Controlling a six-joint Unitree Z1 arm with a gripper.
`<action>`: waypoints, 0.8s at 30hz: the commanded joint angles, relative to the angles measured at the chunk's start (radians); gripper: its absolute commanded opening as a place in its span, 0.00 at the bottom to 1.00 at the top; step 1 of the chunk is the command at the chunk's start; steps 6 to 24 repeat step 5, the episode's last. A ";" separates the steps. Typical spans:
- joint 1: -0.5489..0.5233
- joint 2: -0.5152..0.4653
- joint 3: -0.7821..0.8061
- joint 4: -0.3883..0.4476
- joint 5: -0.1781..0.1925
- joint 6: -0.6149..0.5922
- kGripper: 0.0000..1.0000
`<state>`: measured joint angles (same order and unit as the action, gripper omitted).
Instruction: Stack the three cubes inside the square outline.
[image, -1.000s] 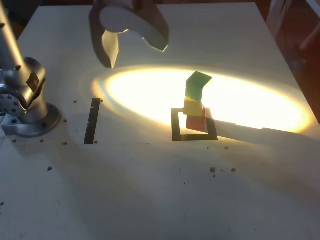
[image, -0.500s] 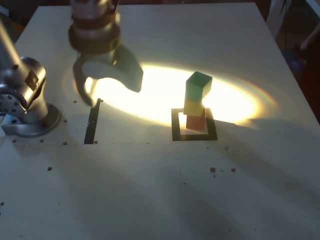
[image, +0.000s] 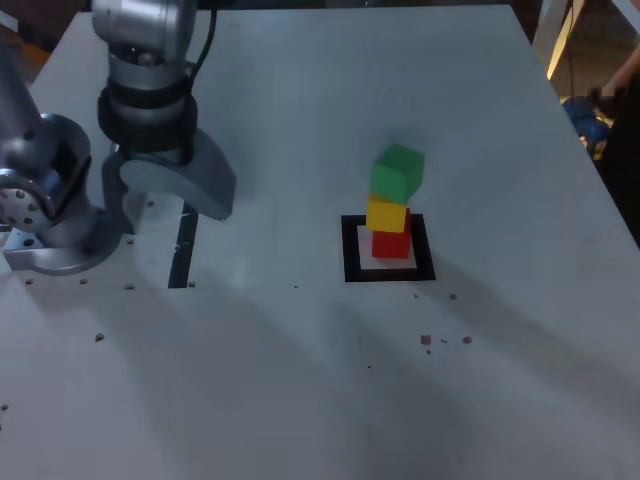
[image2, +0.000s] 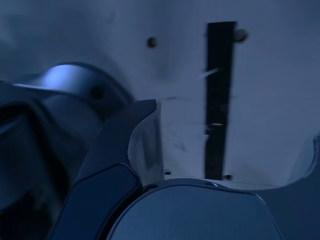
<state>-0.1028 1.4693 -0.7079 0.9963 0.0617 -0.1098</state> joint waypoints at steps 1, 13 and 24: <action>0.002 0.005 -0.002 -0.016 0.012 -0.007 0.99; 0.002 0.014 -0.012 -0.028 0.019 0.001 0.99; 0.002 0.014 -0.012 -0.028 0.019 0.001 0.99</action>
